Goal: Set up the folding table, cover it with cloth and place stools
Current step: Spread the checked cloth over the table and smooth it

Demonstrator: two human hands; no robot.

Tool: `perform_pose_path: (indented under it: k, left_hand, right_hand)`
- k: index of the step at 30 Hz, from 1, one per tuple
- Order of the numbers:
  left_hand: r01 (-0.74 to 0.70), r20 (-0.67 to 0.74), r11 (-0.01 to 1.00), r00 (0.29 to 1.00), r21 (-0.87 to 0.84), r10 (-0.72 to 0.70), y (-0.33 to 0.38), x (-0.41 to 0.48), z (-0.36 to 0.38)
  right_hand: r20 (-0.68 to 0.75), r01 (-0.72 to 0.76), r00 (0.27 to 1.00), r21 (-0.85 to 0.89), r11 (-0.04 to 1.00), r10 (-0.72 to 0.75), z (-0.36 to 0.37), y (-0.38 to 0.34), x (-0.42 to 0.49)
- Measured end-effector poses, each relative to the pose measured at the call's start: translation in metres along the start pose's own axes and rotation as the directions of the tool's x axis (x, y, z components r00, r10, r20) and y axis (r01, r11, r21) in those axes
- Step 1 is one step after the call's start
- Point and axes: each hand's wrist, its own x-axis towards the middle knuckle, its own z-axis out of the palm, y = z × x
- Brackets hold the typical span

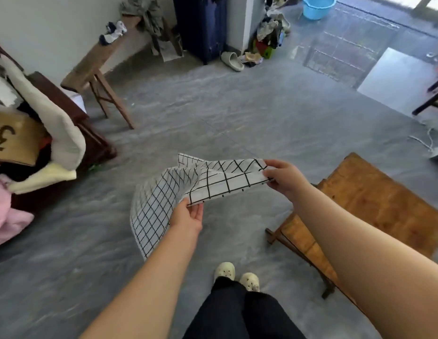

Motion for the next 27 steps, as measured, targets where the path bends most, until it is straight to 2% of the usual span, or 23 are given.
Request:
perform_pose_path:
  k: [7,14,21,27]
  left_hand:
    - [0.058,0.031,0.996,0.998,0.061,-0.06,-0.08,-0.006,0.01]
    - [0.094,0.076,0.992,0.992,0.082,-0.1,-0.192,-0.042,0.023]
    - [0.153,0.045,0.988,0.987,0.038,-0.154,-0.322,-0.073,0.021]
    - [0.199,0.017,0.98,0.98,0.007,-0.199,-0.38,-0.08,0.019]
  right_hand:
    - [-0.051,-0.02,0.998,0.035,0.999,0.022,-0.078,0.027,-0.015]
    - [-0.047,-0.012,0.999,0.033,0.999,0.013,-0.197,0.066,-0.019]
    - [-0.01,-0.005,1.0,-0.087,0.996,0.004,-0.314,0.098,-0.024]
    - [-0.025,-0.054,0.998,-0.137,0.989,0.051,-0.361,0.118,-0.027]
